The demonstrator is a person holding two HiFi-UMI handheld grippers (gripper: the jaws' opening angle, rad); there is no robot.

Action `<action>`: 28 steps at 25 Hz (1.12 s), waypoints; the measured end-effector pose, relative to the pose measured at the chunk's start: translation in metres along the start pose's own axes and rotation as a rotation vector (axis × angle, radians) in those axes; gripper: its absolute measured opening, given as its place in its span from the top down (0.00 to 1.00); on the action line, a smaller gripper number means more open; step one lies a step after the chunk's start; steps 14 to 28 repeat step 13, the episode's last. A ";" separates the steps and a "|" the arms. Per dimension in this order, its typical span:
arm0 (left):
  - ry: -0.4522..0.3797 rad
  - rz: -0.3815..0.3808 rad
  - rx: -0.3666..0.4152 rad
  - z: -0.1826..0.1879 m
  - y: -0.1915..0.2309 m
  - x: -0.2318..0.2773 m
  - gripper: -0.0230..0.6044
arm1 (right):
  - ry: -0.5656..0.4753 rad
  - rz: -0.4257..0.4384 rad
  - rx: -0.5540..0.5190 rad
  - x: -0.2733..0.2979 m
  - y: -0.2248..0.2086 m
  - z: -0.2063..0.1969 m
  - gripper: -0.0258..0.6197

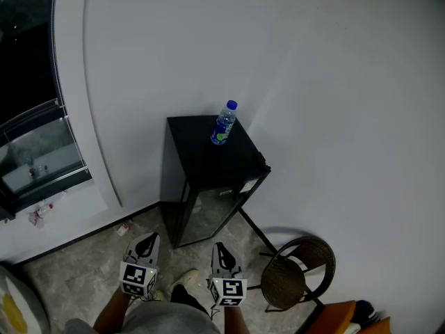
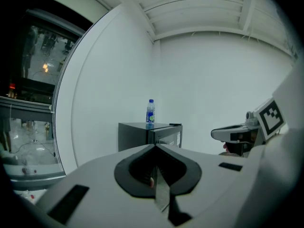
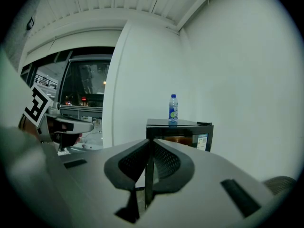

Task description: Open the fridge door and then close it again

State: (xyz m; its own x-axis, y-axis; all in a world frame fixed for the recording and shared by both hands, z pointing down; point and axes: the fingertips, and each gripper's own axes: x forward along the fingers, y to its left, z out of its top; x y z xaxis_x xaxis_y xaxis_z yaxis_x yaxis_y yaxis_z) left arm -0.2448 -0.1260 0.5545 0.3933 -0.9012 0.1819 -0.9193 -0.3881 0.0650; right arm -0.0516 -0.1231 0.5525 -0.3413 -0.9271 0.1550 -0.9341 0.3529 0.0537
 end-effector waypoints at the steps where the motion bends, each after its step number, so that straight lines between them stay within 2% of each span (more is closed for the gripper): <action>1: 0.001 0.000 0.000 0.000 -0.001 0.000 0.96 | 0.001 0.000 0.002 0.000 -0.001 0.000 0.90; 28: 0.005 0.002 0.000 -0.001 -0.002 0.002 0.96 | 0.002 0.005 -0.001 0.001 -0.001 -0.002 0.90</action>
